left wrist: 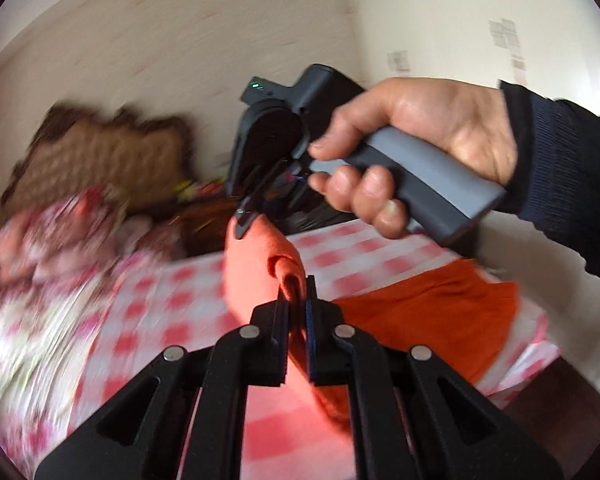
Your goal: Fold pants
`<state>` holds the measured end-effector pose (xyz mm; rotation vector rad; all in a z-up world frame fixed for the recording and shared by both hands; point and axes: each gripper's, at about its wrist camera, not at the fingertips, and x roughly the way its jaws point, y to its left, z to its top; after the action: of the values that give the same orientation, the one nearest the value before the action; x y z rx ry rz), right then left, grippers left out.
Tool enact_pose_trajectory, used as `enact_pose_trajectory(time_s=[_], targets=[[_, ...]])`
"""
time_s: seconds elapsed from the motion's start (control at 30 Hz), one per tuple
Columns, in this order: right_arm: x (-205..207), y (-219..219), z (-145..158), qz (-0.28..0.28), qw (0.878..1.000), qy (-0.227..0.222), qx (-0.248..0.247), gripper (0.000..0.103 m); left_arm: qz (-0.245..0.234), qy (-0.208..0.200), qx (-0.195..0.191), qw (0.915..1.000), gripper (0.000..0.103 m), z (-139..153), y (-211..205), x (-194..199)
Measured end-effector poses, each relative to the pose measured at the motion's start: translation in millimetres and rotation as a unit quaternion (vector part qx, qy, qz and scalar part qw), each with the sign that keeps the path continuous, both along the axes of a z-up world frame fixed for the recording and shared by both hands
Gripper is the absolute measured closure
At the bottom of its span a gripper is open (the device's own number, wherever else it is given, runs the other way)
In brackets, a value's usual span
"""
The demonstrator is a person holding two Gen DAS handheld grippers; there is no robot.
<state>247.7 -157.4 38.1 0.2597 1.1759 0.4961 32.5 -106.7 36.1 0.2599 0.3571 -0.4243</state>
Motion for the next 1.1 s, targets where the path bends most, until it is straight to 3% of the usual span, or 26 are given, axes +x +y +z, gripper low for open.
enact_pose_trajectory(time_s=[0.1, 0.2, 0.27, 0.4, 0.43, 0.5, 0.6, 0.67, 0.77, 0.87, 1.1], targets=[[-11, -71, 1, -0.038, 0.999, -0.003, 0.020, 0.094, -0.061, -0.015, 0.031, 0.9975, 0.097, -7, -67, -11], [-27, -154, -22, -0.086, 0.995, 0.008, 0.043, 0.094, -0.108, -0.023, 0.077, 0.9909, 0.097, -36, -133, -25], [-35, -207, -60, -0.111, 0.992, 0.029, 0.054, 0.094, -0.128, -0.022, 0.112, 0.9852, 0.097, -63, -171, -32], [-37, -261, -145, -0.128, 0.987, 0.084, 0.043, 0.089, -0.151, 0.006, 0.198, 0.9686, 0.097, -136, -226, -33], [-38, -267, -157, -0.130, 0.987, 0.091, 0.036, 0.081, -0.151, 0.009, 0.211, 0.9658, 0.097, -146, -232, -33], [-42, -275, -174, -0.122, 0.987, 0.095, 0.052, 0.080, -0.152, -0.001, 0.233, 0.9605, 0.097, -158, -240, -37], [-41, -274, -169, -0.110, 0.990, 0.072, 0.059, 0.077, -0.144, -0.013, 0.253, 0.9566, 0.097, -164, -248, -36], [-39, -268, -162, -0.104, 0.992, 0.061, 0.040, 0.097, -0.135, -0.027, 0.258, 0.9564, 0.097, -157, -253, -37], [-41, -263, -131, -0.077, 0.996, 0.022, 0.041, 0.097, -0.127, -0.054, 0.260, 0.9556, 0.097, -139, -268, -37], [-41, -273, -110, -0.078, 0.996, 0.004, 0.037, 0.097, -0.135, -0.054, 0.264, 0.9536, 0.097, -132, -289, -37], [-47, -299, -114, -0.087, 0.996, -0.006, 0.004, 0.097, -0.155, -0.045, 0.276, 0.9475, 0.097, -145, -312, -34]])
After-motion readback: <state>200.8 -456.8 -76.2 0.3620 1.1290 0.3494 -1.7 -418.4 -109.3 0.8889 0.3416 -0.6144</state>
